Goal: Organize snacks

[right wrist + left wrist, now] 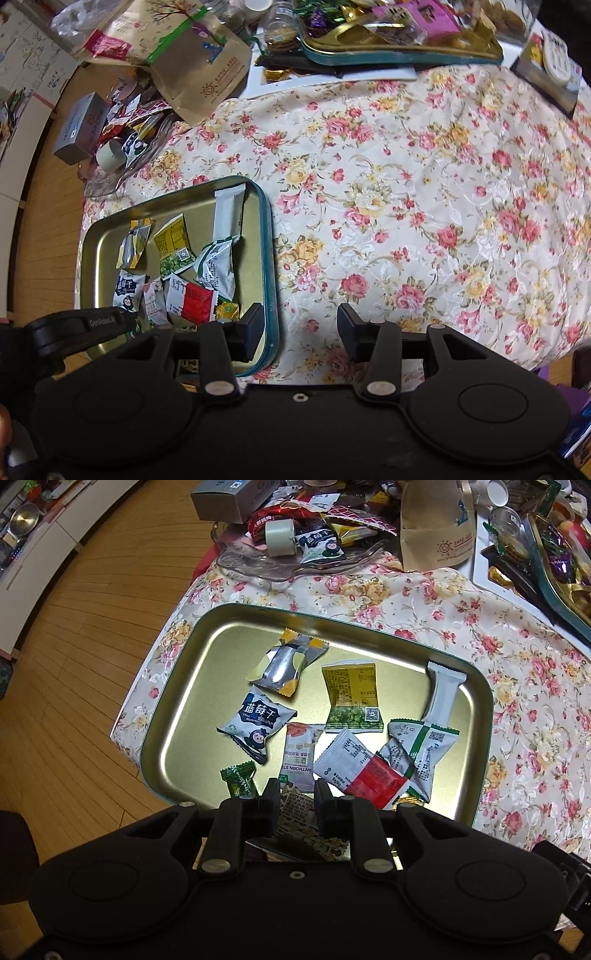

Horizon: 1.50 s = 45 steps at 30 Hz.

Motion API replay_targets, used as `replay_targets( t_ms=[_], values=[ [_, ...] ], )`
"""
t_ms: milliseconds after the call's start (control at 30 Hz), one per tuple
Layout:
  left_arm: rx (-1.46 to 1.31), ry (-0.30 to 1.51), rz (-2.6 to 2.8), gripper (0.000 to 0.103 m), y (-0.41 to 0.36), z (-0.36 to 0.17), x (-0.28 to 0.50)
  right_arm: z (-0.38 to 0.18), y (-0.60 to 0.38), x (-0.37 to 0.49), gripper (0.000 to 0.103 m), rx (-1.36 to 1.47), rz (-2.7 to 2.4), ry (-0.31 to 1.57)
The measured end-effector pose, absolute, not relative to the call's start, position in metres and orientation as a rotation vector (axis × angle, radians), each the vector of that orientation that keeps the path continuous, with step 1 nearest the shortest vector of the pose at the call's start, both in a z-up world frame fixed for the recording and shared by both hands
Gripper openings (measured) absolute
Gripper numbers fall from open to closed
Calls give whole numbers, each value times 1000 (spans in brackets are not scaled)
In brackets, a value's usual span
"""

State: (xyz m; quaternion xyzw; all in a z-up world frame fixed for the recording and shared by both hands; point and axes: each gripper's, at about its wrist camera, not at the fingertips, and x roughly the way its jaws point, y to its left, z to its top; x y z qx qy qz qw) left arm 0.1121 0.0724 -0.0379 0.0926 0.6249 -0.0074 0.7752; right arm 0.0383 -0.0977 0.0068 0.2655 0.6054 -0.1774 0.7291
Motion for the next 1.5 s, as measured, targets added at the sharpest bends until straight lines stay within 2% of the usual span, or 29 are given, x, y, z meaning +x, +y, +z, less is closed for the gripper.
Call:
replay_targets(
  t_ms=[300, 533, 1500],
  values=[
    [227, 1274, -22, 29, 72, -23, 108, 23, -72, 45, 46, 413, -332, 1271],
    [233, 1204, -18, 32, 76, -13, 107, 19, -66, 49, 46, 400, -311, 1280],
    [235, 1195, -35, 32, 81, -9, 105, 13, -58, 57, 46, 397, -300, 1291]
  ],
)
